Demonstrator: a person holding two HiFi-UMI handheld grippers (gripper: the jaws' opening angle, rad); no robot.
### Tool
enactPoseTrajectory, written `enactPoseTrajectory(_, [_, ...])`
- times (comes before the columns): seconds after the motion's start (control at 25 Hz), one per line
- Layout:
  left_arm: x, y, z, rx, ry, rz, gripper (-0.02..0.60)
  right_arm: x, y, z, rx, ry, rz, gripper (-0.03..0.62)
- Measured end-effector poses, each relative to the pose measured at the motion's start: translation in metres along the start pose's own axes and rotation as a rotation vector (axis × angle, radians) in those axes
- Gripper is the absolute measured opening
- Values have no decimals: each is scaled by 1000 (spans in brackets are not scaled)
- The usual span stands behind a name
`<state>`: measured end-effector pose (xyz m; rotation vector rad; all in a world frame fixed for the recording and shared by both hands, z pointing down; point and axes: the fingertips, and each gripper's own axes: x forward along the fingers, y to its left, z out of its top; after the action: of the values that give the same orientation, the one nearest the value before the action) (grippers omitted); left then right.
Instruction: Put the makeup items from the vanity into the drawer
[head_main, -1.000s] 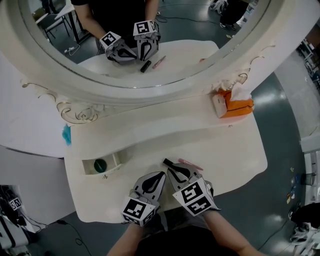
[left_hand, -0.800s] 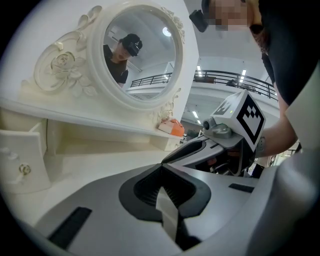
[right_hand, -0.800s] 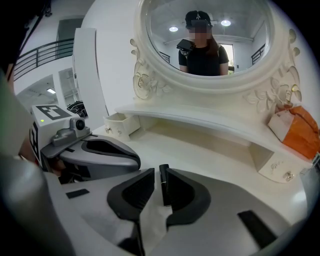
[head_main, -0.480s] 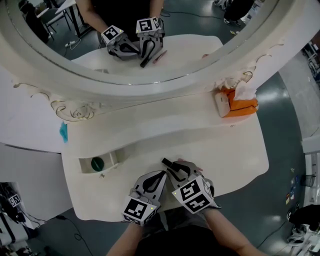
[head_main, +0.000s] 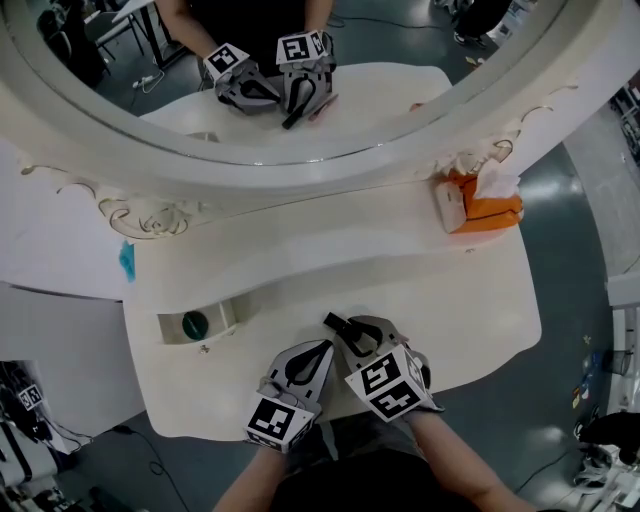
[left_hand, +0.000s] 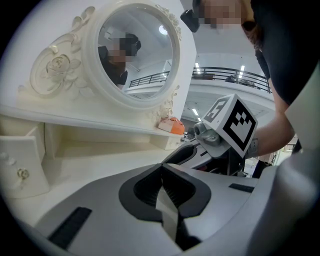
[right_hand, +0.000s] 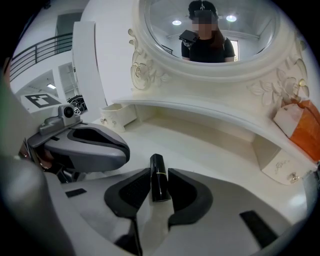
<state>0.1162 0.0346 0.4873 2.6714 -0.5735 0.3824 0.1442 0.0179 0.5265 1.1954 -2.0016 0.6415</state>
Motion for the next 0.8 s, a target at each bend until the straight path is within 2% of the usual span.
enactPoseTrajectory(0.4, [-4,4,5,-9,-19,16,15,7,0,-4,-12,35,-5,116])
enactPoseTrajectory(0.8, [-10,10,6,-14,-27,36,15,3,5,3,-9,2,4,110])
